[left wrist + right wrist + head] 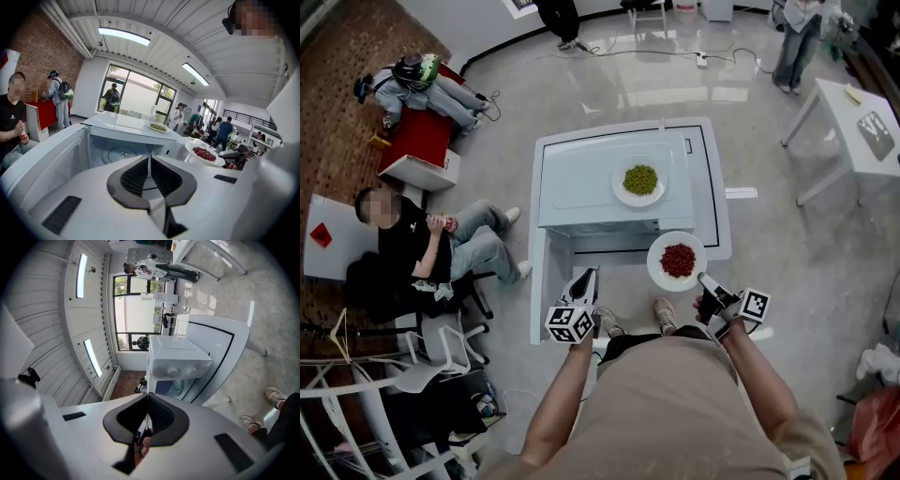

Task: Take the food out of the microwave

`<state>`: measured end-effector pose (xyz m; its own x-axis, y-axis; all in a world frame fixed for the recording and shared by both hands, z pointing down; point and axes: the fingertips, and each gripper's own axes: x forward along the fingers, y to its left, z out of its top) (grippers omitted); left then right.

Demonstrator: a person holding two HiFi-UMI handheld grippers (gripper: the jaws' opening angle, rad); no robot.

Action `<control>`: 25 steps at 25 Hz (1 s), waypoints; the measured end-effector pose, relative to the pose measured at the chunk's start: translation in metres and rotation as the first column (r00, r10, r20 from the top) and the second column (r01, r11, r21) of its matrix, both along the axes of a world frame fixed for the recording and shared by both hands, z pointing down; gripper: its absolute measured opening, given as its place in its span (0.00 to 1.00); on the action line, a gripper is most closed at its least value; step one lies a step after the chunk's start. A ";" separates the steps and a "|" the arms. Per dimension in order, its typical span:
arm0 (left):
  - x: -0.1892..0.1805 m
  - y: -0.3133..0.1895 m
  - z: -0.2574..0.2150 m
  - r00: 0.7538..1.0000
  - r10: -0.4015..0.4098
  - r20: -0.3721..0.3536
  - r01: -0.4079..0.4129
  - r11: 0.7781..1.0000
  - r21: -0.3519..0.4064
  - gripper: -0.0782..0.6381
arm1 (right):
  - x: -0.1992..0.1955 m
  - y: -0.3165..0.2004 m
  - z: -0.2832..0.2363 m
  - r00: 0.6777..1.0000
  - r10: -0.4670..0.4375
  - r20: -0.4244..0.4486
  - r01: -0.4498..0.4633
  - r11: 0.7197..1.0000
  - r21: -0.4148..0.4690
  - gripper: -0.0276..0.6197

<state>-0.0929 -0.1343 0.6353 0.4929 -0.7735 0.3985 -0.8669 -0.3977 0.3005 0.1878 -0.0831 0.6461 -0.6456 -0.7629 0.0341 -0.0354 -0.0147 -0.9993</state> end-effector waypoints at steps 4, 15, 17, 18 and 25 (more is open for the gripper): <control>0.001 0.002 0.005 1.000 0.004 0.005 -0.004 1.000 -0.010 0.12 | -0.004 0.003 0.008 1.000 -0.019 0.008 0.019 1.000 -0.003 0.06; 0.000 0.006 0.010 1.000 -0.001 0.008 0.001 1.000 -0.022 0.12 | -0.011 0.005 0.016 0.999 -0.038 0.000 0.038 0.999 0.010 0.06; -0.001 0.005 0.010 1.000 -0.002 0.010 0.003 1.000 -0.023 0.12 | -0.013 0.004 0.017 0.999 -0.041 0.005 0.041 0.999 0.009 0.06; -0.001 0.005 0.010 1.000 -0.003 0.011 0.003 1.000 -0.024 0.12 | -0.013 0.004 0.017 0.999 -0.042 0.008 0.042 0.999 0.008 0.06; -0.001 0.003 0.010 1.000 -0.005 0.010 0.005 1.000 -0.022 0.12 | -0.020 0.002 0.015 0.998 -0.056 0.023 0.056 0.998 0.008 0.06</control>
